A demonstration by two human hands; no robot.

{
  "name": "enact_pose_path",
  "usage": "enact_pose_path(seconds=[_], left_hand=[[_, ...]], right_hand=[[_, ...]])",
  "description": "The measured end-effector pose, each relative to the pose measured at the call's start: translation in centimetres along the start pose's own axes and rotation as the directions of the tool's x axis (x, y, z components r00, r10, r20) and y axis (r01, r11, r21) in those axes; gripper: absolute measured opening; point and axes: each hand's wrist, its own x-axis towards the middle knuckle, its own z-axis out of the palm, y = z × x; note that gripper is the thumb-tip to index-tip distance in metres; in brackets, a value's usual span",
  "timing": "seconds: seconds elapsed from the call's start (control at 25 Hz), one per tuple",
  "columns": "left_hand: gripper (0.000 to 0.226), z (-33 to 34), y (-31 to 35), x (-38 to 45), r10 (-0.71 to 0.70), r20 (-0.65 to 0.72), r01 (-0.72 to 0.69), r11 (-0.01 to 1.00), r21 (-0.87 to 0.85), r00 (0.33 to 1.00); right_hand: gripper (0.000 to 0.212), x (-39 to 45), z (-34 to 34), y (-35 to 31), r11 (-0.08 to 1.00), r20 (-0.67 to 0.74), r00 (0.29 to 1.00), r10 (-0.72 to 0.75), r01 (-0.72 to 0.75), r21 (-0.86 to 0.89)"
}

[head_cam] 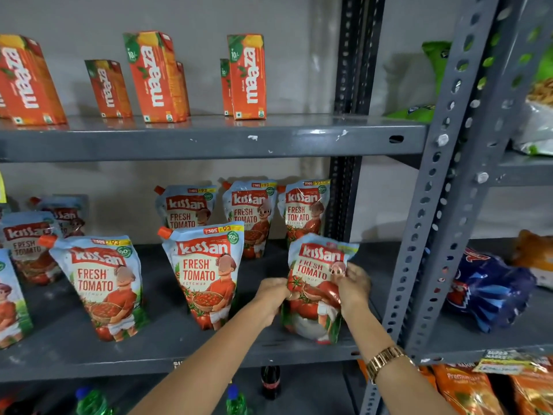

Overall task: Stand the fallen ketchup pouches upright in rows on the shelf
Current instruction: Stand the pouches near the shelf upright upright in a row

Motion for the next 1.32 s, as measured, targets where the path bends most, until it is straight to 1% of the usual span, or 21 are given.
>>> enact_pose_path(seconds=[0.12, 0.2, 0.24, 0.28, 0.32, 0.4, 0.44, 0.52, 0.56, 0.6, 0.68, 0.8, 0.88, 1.08, 1.12, 1.2, 1.24, 1.28, 1.32], left_hand=[[0.035, 1.6, 0.9, -0.2, 0.179, -0.023, -0.178, 0.982, 0.061, 0.983], [0.037, 2.5, 1.1, -0.1, 0.243, -0.052, -0.241, 0.969, 0.056, 0.969], [0.038, 2.8, 1.1, 0.0, 0.26, -0.055, -0.258, 0.965, 0.049, 0.964], [0.038, 3.0, 1.1, 0.1, 0.273, -0.046, -0.271, 0.961, 0.047, 0.961], [0.037, 3.2, 1.0, 0.2, 0.28, -0.025, -0.278, 0.959, 0.053, 0.96], [0.04, 3.4, 0.6, 0.2, 0.252, 0.039, -0.255, 0.964, 0.078, 0.967], [0.043, 3.4, 0.2, 0.2, 0.222, 0.068, -0.228, 0.969, 0.1, 0.973], [0.047, 3.5, -0.9, 0.2, 0.18, 0.094, -0.192, 0.972, 0.137, 0.979], [0.047, 3.6, -1.3, 0.2, 0.18, 0.086, -0.191, 0.97, 0.15, 0.98], [0.046, 3.6, -1.6, 0.2, 0.188, 0.068, -0.197, 0.967, 0.163, 0.98], [0.044, 3.6, -1.8, 0.2, 0.208, 0.027, -0.21, 0.96, 0.185, 0.978], [0.044, 3.1, -2.0, -0.1, 0.224, -0.009, -0.218, 0.957, 0.194, 0.975], [0.044, 2.3, -2.2, -0.4, 0.228, -0.026, -0.218, 0.954, 0.206, 0.973], [0.045, 0.9, -2.5, -0.7, 0.233, -0.031, -0.222, 0.955, 0.195, 0.972], [0.045, 0.8, -2.5, -0.7, 0.234, -0.027, -0.224, 0.954, 0.197, 0.972], [0.047, 0.6, -2.5, -1.0, 0.251, -0.047, -0.235, 0.947, 0.219, 0.967], [0.049, 0.4, -2.5, -1.3, 0.267, -0.078, -0.244, 0.943, 0.228, 0.96], [0.049, -0.1, -2.5, -1.6, 0.298, -0.124, -0.264, 0.935, 0.235, 0.946], [0.045, -0.7, -2.3, -1.9, 0.356, -0.179, -0.306, 0.917, 0.255, 0.917]], right_hand=[[0.019, -0.7, -0.4, -2.5, 0.97, -0.076, 0.967, -0.243, 0.244, 0.004], [0.02, -1.1, -0.8, -2.8, 0.938, -0.074, 0.935, -0.347, 0.347, -0.015], [0.016, -1.4, -1.1, -2.6, 0.927, -0.063, 0.925, -0.375, 0.373, -0.046], [0.011, -1.7, -1.2, -2.0, 0.922, -0.052, 0.922, -0.384, 0.381, -0.062], [0.014, -1.8, -1.4, -1.3, 0.931, -0.043, 0.931, -0.363, 0.36, -0.061], [0.026, -1.7, -2.0, 0.3, 0.973, -0.02, 0.973, -0.232, 0.231, -0.027], [0.028, -1.7, -2.3, 1.0, 0.987, 0.003, 0.987, -0.158, 0.158, -0.021], [0.031, -1.7, -2.8, 2.1, 0.998, 0.079, 0.996, -0.039, 0.043, -0.049], [0.033, -1.8, -2.9, 2.4, 0.998, 0.117, 0.993, -0.013, 0.021, -0.064], [0.035, -1.7, -2.9, 2.6, 0.996, 0.142, 0.99, -0.016, 0.028, -0.081], [0.04, -1.7, -2.8, 2.8, 0.993, 0.169, 0.985, -0.025, 0.045, -0.113], [0.046, -1.8, -2.7, 2.7, 0.988, 0.226, 0.974, 0.004, 0.031, -0.149], [0.043, -2.3, -2.4, 3.2, 0.979, 0.247, 0.969, -0.014, 0.063, -0.192], [0.026, -4.1, -1.7, 4.3, 0.953, 0.222, 0.962, -0.158, 0.207, -0.222], [0.026, -4.1, -1.7, 4.2, 0.951, 0.223, 0.961, -0.162, 0.213, -0.225], [0.033, -4.4, -1.7, 4.2, 0.952, 0.217, 0.964, -0.153, 0.203, -0.227], [0.037, -4.7, -1.7, 4.4, 0.948, 0.178, 0.969, -0.172, 0.212, -0.236], [0.041, -5.0, -1.6, 4.6, 0.937, 0.101, 0.97, -0.223, 0.241, -0.252], [0.042, -5.5, -1.3, 4.7, 0.917, 0.018, 0.95, -0.311, 0.305, -0.256]])
